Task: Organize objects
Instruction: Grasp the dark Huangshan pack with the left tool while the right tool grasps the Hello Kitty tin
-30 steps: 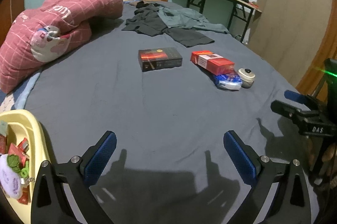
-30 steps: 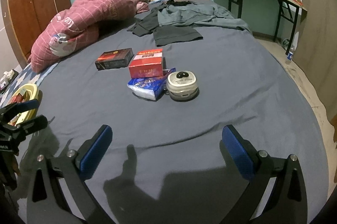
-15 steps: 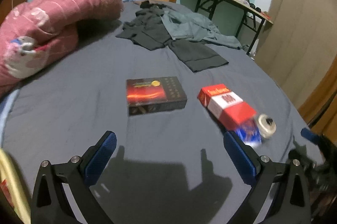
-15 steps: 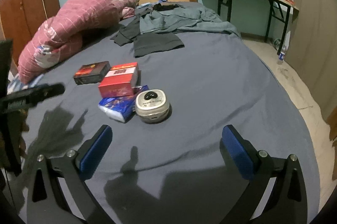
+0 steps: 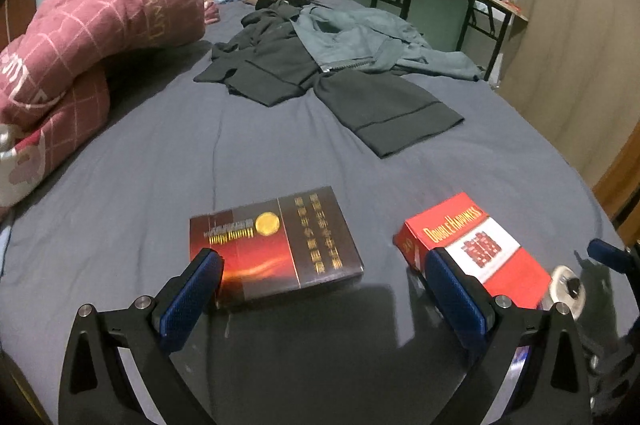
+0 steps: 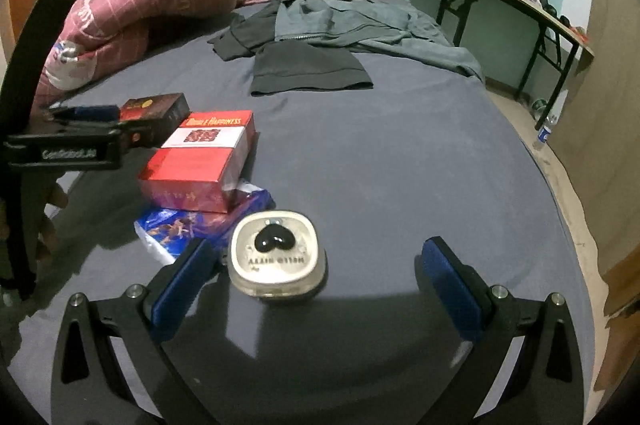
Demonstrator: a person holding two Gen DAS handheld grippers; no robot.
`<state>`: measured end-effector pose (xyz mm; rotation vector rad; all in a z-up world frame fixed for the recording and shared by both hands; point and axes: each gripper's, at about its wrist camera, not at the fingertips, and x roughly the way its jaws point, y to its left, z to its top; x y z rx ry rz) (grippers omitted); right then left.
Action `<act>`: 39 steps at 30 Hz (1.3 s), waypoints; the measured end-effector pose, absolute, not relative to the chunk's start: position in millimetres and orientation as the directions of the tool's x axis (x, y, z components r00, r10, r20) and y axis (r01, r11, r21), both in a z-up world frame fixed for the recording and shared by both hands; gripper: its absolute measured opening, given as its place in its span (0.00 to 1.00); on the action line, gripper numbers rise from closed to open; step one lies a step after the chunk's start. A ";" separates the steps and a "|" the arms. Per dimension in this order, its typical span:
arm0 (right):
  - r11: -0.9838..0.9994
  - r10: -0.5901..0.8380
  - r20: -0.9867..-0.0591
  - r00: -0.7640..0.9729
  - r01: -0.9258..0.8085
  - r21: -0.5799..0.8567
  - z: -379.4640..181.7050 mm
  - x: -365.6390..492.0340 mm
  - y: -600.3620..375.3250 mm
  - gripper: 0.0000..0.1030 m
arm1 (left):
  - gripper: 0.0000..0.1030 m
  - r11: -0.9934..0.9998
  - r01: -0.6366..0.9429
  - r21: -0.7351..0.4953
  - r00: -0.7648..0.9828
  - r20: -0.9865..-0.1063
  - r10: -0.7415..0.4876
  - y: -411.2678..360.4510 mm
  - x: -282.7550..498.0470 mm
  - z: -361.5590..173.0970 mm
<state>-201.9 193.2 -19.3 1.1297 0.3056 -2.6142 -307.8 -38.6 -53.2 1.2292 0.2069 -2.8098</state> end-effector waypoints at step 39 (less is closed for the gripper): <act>-0.916 -0.231 -0.747 -0.623 0.399 -0.050 -30.5 -205.4 184.8 0.54 | 0.94 -0.966 0.193 -0.170 -0.649 -0.761 0.004 -74.7 -317.9 -74.6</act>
